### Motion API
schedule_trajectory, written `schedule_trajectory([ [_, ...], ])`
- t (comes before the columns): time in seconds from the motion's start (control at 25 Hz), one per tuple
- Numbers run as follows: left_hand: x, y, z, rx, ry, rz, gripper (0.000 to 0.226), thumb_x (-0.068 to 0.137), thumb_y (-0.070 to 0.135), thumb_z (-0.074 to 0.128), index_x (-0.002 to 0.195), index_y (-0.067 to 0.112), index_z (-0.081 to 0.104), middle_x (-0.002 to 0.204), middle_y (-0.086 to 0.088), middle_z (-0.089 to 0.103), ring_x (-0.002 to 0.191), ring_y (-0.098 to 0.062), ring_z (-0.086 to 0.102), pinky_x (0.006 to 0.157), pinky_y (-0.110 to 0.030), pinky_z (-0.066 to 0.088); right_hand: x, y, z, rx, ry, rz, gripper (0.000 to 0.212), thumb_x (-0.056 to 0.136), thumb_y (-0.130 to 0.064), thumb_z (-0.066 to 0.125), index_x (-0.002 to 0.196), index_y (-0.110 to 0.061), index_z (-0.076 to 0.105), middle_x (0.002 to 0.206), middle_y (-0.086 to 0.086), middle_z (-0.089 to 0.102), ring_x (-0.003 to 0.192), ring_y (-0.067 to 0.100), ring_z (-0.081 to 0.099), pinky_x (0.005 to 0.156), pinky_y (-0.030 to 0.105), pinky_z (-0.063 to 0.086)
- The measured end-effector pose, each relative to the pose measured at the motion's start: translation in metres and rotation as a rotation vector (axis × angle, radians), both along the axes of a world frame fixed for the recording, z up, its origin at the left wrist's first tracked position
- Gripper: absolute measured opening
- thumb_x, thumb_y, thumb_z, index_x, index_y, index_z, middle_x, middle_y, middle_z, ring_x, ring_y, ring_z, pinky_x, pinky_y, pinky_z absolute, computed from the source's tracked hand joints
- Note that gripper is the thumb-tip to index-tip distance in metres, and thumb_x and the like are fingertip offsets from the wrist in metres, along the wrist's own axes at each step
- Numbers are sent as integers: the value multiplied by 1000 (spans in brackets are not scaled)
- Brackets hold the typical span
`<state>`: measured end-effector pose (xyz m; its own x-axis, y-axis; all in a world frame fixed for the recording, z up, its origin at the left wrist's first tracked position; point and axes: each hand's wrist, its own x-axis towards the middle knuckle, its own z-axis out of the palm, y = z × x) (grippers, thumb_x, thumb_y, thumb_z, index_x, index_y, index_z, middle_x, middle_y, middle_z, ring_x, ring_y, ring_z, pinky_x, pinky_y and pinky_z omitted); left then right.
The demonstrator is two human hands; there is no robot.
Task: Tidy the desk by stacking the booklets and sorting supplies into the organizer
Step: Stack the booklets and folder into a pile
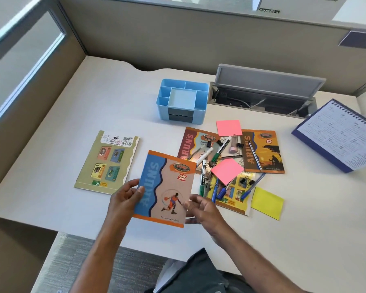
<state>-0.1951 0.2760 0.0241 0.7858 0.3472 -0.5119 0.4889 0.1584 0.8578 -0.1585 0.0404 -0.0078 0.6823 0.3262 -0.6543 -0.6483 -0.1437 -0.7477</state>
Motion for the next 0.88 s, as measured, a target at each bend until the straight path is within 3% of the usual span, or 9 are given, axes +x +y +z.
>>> schedule_trajectory([
  [0.16, 2, 8, -12, 128, 45, 0, 28, 94, 31, 68, 120, 24, 63, 99, -4, 76, 94, -26, 75, 69, -38, 64, 11, 19, 5, 7, -38, -39, 22, 96, -22, 63, 116, -18, 60, 100, 2, 77, 91, 22, 74, 75, 45, 62],
  [0.28, 2, 19, -17, 363, 70, -38, 41, 95, 35, 66, 133, 23, 58, 123, -2, 66, 114, -24, 64, 81, -40, 61, 22, 39, 6, 8, -51, -81, 15, 96, -21, 62, 111, -20, 62, 97, 2, 77, 87, 21, 75, 69, 39, 63],
  [0.4, 7, 27, -20, 494, 102, -78, 47, 101, 35, 58, 145, 21, 48, 131, 1, 57, 115, -19, 59, 73, -24, 53, 34, 65, 8, 50, -45, -97, 10, 97, -19, 61, 107, -22, 63, 97, 4, 77, 86, 21, 74, 66, 36, 62],
  [0.48, 20, 43, -22, 402, 124, -1, 38, 104, 33, 53, 138, 16, 53, 124, -6, 65, 100, -21, 66, 66, -25, 51, 43, 87, 8, 84, -41, -67, 10, 97, -19, 60, 107, -21, 63, 99, 6, 77, 87, 23, 74, 69, 38, 62],
  [0.6, 39, 84, -35, 161, 113, 120, 22, 104, 21, 56, 120, 8, 62, 112, -23, 72, 86, -30, 70, 76, -42, 59, 53, 116, 7, 97, -40, -8, 19, 98, -19, 59, 117, -17, 62, 104, 7, 75, 86, 25, 74, 71, 40, 62],
  [0.76, 63, 140, -44, 225, 117, 202, 26, 103, 17, 57, 124, 5, 63, 107, -23, 72, 78, -31, 69, 66, -32, 61, 60, 126, 2, 97, -60, 50, 33, 98, -20, 59, 130, -18, 56, 110, 0, 73, 83, 26, 74, 70, 37, 59],
  [0.88, 77, 169, -52, 305, 191, 269, 24, 103, 22, 57, 123, 11, 63, 107, -24, 72, 87, -37, 71, 84, -50, 60, 57, 99, -5, 65, -55, 57, 36, 95, -22, 64, 130, -20, 56, 111, 2, 74, 85, 28, 74, 71, 38, 58],
])
